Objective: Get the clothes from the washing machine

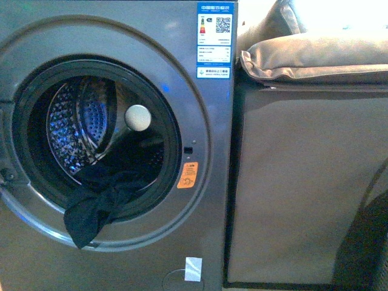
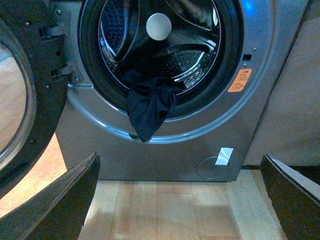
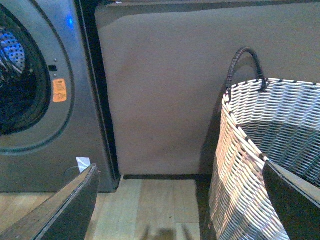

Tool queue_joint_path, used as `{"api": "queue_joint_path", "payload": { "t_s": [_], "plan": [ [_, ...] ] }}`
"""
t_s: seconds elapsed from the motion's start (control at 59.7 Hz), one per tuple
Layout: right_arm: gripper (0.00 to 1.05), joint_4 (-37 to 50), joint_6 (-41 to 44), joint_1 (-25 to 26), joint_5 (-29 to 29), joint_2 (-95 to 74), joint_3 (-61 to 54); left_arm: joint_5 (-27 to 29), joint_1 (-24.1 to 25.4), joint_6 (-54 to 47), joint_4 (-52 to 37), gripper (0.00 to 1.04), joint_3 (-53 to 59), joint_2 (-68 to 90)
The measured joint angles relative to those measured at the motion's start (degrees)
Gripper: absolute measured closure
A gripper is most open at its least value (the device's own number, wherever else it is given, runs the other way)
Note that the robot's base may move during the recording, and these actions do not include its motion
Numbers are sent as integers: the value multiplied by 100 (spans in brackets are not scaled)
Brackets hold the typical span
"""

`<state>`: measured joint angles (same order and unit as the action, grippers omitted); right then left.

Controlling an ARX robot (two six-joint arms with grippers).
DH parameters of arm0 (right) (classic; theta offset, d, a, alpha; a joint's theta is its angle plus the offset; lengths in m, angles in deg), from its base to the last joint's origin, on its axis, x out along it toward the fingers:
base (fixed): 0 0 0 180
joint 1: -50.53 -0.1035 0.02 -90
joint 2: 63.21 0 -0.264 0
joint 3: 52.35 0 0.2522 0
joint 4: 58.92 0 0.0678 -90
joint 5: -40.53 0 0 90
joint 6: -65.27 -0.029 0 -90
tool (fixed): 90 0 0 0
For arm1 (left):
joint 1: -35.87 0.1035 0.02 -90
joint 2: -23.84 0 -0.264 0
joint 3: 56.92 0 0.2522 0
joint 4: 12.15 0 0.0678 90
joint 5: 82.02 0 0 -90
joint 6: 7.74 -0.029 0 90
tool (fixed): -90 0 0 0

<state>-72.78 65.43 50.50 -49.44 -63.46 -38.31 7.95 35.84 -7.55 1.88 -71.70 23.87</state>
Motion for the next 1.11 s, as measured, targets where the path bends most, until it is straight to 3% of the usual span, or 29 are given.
{"api": "queue_joint_path", "payload": {
  "t_s": [0.72, 0.854, 1.105],
  "plan": [
    [7, -2, 0, 0, 2, 0, 0, -2, 0, 2, 2, 7, 0, 2],
    [7, 0, 0, 0, 11, 0, 0, -1803, 629, 824, 509, 7, -328, 868],
    [7, 0, 0, 0, 2, 0, 0, -2319, 1043, 1051, -1110, 7, -1244, 3357]
  ]
}}
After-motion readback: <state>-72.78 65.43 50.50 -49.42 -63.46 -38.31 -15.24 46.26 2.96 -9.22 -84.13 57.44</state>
